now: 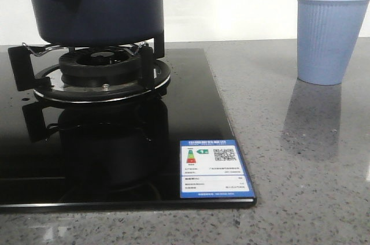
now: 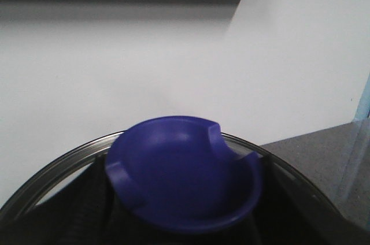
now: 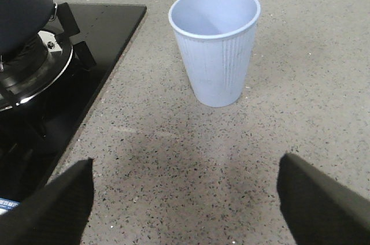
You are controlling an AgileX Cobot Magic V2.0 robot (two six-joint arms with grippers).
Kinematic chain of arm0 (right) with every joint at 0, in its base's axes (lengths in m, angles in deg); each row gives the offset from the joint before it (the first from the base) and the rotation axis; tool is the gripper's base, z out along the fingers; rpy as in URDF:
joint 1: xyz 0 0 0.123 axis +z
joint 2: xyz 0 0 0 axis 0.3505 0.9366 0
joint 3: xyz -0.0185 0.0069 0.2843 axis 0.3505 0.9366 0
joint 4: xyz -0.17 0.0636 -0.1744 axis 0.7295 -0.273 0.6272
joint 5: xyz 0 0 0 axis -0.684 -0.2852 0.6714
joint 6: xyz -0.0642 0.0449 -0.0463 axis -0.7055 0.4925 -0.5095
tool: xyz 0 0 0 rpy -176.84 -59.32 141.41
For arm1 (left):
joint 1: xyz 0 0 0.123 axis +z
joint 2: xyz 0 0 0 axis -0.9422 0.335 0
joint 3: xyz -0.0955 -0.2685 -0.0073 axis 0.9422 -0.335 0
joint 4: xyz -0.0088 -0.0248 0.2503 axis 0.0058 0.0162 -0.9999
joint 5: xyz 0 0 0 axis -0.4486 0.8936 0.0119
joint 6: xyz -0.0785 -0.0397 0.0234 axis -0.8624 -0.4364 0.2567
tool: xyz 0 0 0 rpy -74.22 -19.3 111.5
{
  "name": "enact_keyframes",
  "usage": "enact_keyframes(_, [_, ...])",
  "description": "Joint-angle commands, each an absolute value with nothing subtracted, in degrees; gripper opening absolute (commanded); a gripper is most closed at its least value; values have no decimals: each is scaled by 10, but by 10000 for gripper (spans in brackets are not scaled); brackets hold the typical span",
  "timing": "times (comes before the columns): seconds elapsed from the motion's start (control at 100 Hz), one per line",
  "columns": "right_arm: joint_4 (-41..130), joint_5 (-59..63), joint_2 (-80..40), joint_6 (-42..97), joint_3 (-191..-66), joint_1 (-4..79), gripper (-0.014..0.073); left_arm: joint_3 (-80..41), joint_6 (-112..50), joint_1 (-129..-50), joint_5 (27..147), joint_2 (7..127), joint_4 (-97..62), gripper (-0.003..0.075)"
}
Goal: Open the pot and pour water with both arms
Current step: 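Lift the glass lid up off the pot with the left gripper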
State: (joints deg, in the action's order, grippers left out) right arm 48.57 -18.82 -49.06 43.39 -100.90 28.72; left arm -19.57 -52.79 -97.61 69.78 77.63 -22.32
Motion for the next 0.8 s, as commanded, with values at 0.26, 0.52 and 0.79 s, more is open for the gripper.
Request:
enact_keyframes(0.26, [485,-140,-470,421,-1028,288,560,-174,-528,-903,685,702,-224,370])
enact_keyframes(0.52, [485,-79,-412,413,-1028,288,560,-174,-528,-863,715,665,-224,370])
enact_keyframes(0.79, [485,76,-342,413,-993,288,560,-174,-528,-838,727,648,-224,370])
